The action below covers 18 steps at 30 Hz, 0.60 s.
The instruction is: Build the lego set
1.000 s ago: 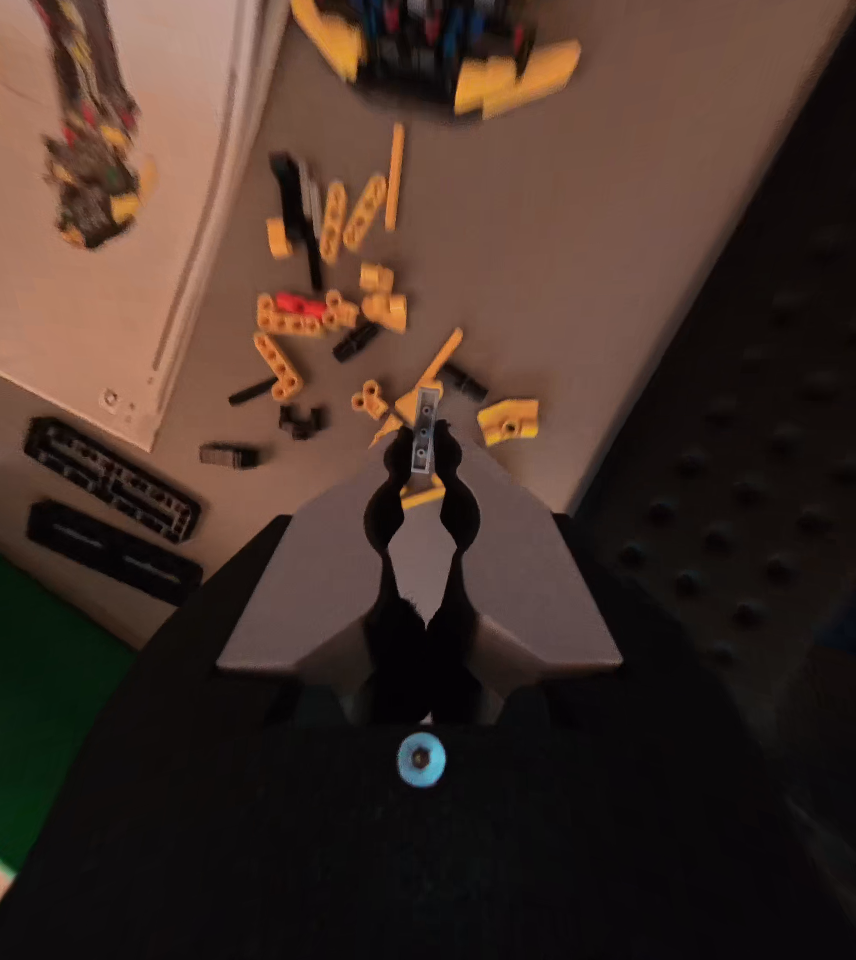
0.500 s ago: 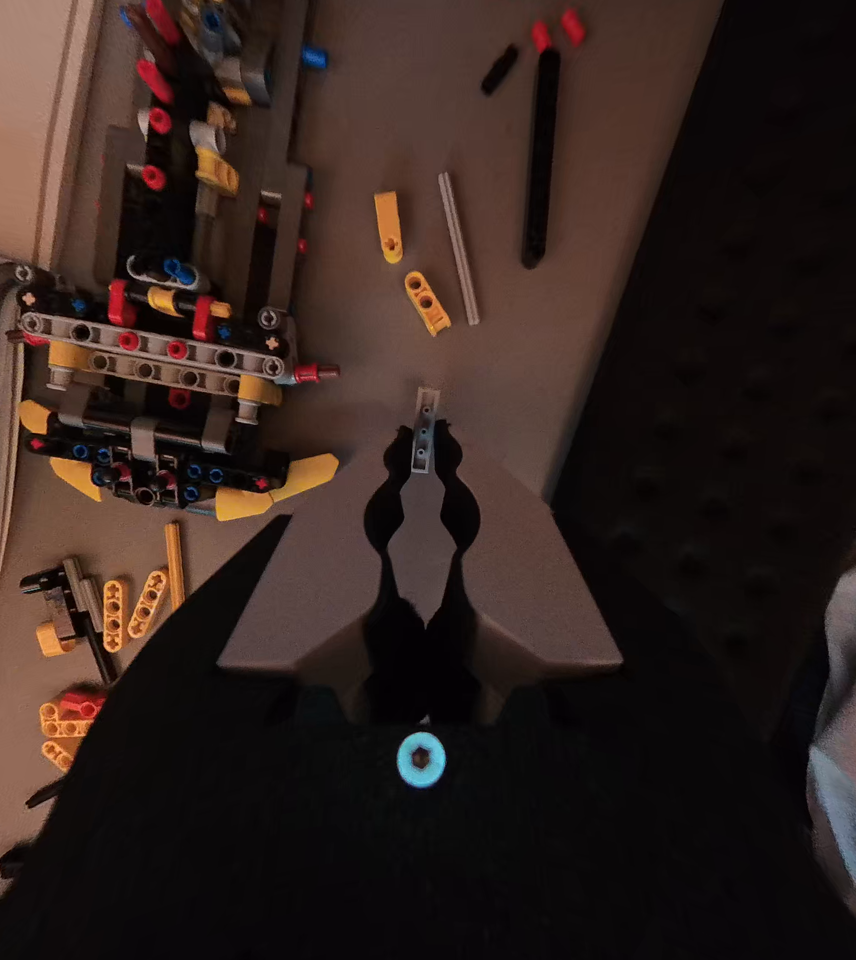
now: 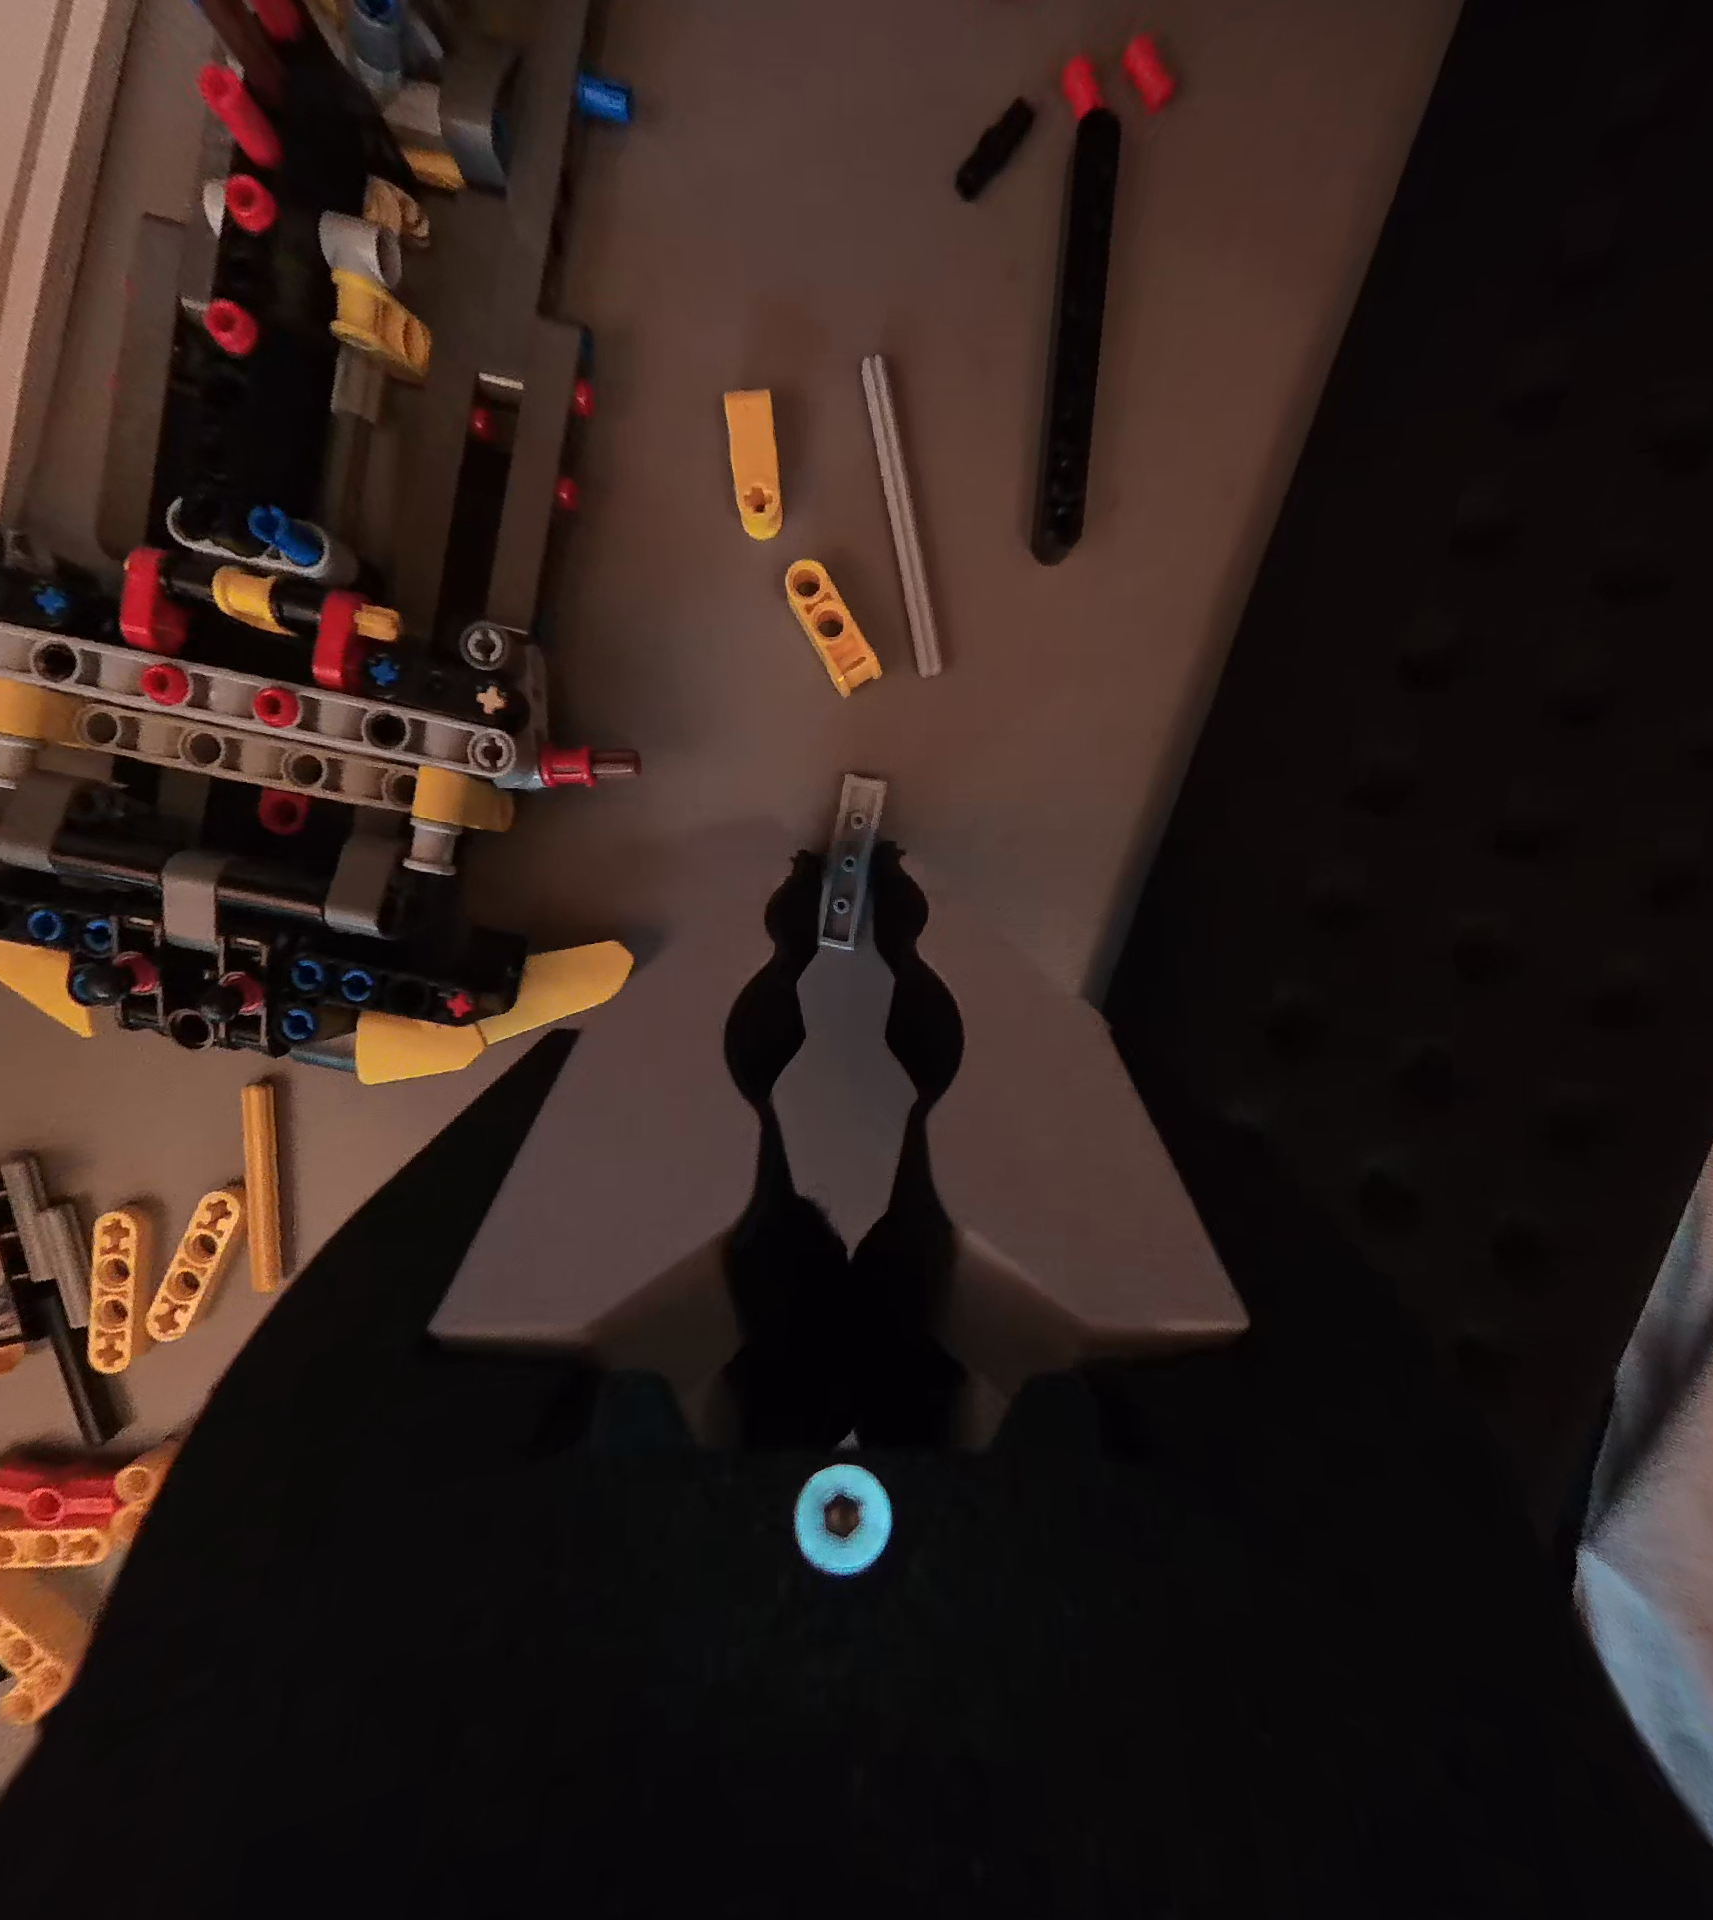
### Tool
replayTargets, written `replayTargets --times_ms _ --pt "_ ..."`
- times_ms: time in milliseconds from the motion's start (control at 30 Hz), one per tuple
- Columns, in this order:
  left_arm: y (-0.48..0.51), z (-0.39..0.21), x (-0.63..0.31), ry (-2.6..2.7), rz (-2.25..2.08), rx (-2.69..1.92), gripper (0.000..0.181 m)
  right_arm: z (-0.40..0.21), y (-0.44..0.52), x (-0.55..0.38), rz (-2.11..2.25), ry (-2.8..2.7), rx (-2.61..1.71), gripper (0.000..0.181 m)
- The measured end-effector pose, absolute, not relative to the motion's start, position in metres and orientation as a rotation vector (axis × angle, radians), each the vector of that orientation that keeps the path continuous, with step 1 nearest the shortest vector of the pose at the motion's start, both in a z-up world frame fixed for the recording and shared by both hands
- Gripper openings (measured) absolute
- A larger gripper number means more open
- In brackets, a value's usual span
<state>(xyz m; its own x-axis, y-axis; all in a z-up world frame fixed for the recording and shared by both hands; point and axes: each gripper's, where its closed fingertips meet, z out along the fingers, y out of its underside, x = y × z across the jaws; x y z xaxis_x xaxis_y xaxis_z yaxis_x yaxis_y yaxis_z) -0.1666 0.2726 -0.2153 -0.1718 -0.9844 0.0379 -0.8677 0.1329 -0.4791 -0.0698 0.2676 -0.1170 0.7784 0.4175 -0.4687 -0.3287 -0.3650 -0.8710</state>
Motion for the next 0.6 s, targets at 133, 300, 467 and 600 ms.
replayTargets --times_ms 133,300,467,600 --pt "0.281 -0.189 -0.160 2.006 -0.717 -1.755 0.029 -0.114 0.272 -0.066 0.762 -0.068 -1.768 0.012" --pt "0.371 -0.067 -0.115 1.438 -0.815 -1.428 0.043 -0.077 0.332 -0.018 0.628 0.042 -1.789 0.017" --pt "0.442 -0.058 -0.070 1.291 -0.866 -1.555 0.061 -0.105 0.399 0.028 0.370 -0.051 -2.090 0.029" --pt "0.467 -0.123 -0.078 1.252 -0.905 -1.780 0.054 -0.146 0.394 0.043 0.316 -0.048 -2.170 0.030"
